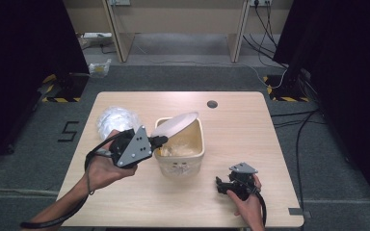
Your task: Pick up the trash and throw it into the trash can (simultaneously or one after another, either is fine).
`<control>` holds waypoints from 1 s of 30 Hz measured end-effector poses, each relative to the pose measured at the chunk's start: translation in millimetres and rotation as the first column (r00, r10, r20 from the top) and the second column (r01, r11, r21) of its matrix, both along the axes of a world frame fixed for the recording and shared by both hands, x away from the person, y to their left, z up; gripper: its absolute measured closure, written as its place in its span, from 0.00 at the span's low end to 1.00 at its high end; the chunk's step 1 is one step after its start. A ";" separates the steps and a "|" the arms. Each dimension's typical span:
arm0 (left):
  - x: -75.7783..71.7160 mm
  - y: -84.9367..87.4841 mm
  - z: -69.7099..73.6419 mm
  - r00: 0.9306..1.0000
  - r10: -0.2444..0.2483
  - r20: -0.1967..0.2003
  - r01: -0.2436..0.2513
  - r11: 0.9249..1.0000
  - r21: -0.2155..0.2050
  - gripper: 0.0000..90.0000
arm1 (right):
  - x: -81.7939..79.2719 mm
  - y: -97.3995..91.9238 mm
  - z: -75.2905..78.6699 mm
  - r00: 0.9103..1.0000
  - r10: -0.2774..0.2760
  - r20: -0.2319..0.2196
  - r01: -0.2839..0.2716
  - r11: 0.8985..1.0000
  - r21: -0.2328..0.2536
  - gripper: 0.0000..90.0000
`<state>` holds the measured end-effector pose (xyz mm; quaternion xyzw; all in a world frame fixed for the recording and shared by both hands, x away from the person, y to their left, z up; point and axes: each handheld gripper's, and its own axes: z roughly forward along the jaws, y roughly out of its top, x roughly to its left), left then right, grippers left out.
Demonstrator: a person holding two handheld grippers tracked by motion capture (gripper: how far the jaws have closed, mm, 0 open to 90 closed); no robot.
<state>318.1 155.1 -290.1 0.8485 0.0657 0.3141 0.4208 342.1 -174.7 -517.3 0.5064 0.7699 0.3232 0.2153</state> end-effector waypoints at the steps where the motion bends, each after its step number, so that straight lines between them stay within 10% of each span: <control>1: -0.3 -1.8 -0.6 1.000 -0.004 -0.004 0.004 1.000 0.000 0.99 | 0.0 0.0 0.0 1.000 0.000 0.000 0.000 1.000 0.000 0.12; 20: 19.9 -18.9 -23.9 0.992 0.020 -0.123 -0.022 1.000 -0.015 0.95 | 0.3 -0.5 0.0 1.000 0.004 0.004 -0.004 1.000 -0.004 0.12; 30: 21.1 -18.9 -22.2 0.990 0.014 -0.137 -0.020 0.999 -0.043 0.76 | 0.3 -0.2 -0.3 1.000 0.002 0.003 -0.002 1.000 -0.002 0.12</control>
